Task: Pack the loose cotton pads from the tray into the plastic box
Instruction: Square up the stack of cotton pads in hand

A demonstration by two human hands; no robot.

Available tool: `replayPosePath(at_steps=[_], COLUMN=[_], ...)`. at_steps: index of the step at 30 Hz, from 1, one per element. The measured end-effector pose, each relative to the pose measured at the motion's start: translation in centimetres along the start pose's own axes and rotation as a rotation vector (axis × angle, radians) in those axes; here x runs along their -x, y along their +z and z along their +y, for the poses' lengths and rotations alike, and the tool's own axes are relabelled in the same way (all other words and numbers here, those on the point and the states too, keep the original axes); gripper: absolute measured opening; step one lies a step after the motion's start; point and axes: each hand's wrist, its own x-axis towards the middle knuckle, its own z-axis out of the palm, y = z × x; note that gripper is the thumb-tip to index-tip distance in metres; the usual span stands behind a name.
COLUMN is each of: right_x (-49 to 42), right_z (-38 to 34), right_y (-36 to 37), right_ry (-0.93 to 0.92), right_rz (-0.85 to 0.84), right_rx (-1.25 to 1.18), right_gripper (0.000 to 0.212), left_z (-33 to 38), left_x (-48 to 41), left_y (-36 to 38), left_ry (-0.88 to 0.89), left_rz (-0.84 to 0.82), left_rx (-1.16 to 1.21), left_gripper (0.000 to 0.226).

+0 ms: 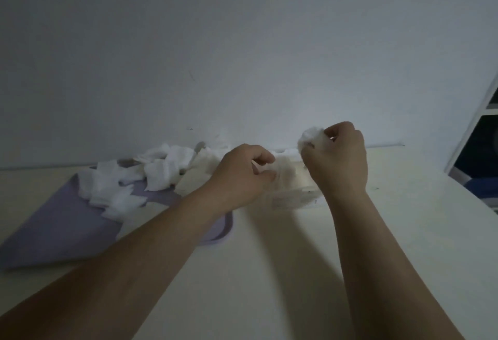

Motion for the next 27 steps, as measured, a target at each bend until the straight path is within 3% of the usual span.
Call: replayPosePath(at_steps=[4, 10, 16, 19, 21, 27], right_x=[-0.4, -0.6, 0.0, 0.5, 0.7, 1.1], right_z=[2.3, 1.8, 0.8, 0.6, 0.6, -0.2], right_y=[0.9, 1.9, 1.1, 1.4, 1.5, 0.7], right_ry=[-0.026, -0.055, -0.019, -0.080, -0.085, -0.053], right_rz=[-0.081, -0.217, -0.472, -0.412, -0.371, -0.417], right_rx=[0.316, 0.520, 0.378, 0.338, 0.343, 0.388], right_gripper=[0.024, 0.021, 0.013, 0.004, 0.017, 0.007], left_z=[-0.4, -1.2, -1.3, -1.3, -1.2, -1.9], left_x=[0.3, 0.6, 0.8, 1.1, 1.2, 2.4], left_y=[1.2, 1.6, 1.7, 1.8, 1.9, 0.7], left_ry=[-0.001, 0.027, 0.032, 0.038, 0.057, 0.124], left_rz=[-0.037, -0.014, 0.003, 0.017, 0.019, 0.038], left_rx=[-0.076, -0.022, 0.000, 0.001, -0.010, 0.064], left_gripper=[0.009, 0.005, 0.012, 0.018, 0.018, 0.014])
